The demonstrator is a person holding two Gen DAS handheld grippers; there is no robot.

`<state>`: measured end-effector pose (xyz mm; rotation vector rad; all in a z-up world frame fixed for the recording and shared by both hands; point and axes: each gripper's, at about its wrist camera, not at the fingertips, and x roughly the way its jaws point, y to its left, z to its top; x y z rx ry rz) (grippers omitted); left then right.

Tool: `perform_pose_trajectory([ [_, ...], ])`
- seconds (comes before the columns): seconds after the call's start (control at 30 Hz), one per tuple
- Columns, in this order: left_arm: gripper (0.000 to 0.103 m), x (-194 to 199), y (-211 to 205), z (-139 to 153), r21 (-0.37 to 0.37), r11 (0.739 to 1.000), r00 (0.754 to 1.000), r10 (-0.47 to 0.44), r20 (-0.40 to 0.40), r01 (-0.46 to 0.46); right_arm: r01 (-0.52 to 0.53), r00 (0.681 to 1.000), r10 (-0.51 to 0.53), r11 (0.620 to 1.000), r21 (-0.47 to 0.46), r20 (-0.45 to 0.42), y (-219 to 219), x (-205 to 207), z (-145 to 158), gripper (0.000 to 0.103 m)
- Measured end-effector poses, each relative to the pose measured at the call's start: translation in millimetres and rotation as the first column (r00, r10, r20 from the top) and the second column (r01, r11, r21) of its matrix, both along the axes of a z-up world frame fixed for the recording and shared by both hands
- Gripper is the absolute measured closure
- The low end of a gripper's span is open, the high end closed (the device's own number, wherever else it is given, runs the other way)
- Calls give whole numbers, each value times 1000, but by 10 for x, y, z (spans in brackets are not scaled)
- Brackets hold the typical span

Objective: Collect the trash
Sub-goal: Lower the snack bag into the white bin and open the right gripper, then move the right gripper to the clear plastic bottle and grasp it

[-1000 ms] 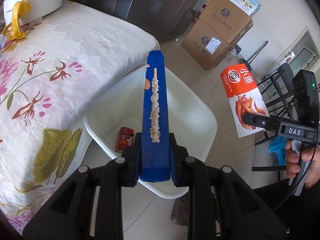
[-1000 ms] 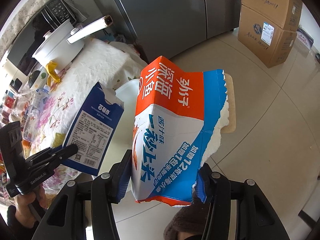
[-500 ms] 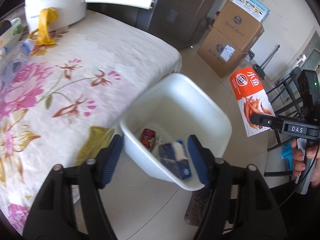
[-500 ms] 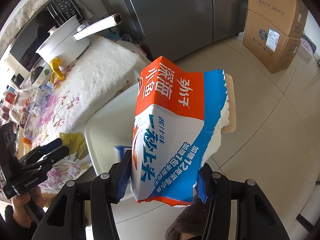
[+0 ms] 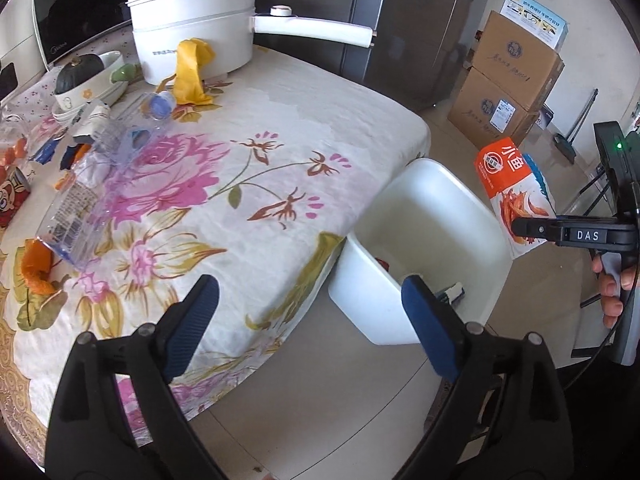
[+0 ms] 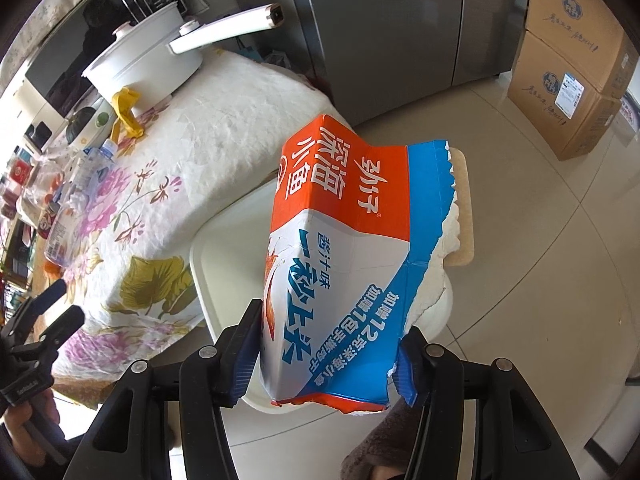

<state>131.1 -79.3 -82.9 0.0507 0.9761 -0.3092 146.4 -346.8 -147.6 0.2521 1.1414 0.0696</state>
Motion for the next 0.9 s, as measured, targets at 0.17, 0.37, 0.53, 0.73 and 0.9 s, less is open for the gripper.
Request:
perform_pose_trajectory([
  [0.17, 7, -95, 210, 45, 30, 999, 1000, 24, 12, -25, -5, 1000, 5, 1000, -19, -23, 100, 86, -69, 44],
  [0.37, 5, -209, 503, 101, 39, 997, 998, 67, 22, -68, 24, 999, -24, 1000, -13, -42, 170, 175, -114, 28],
  [0.53, 5, -283, 764, 146, 25, 993, 993, 114, 25, -114, 11, 1000, -10, 1000, 20, -29, 324, 211, -19, 23],
  [0.73, 5, -364, 1076, 194, 4, 985, 985, 170, 35, -170, -49, 998, 49, 999, -8, 26, 684, 225, 178, 23],
  [0.9, 4, -408, 1353, 214, -9, 974, 974, 225, 39, -224, -99, 992, 100, 995, -23, 73, 999, 221, 332, 21],
])
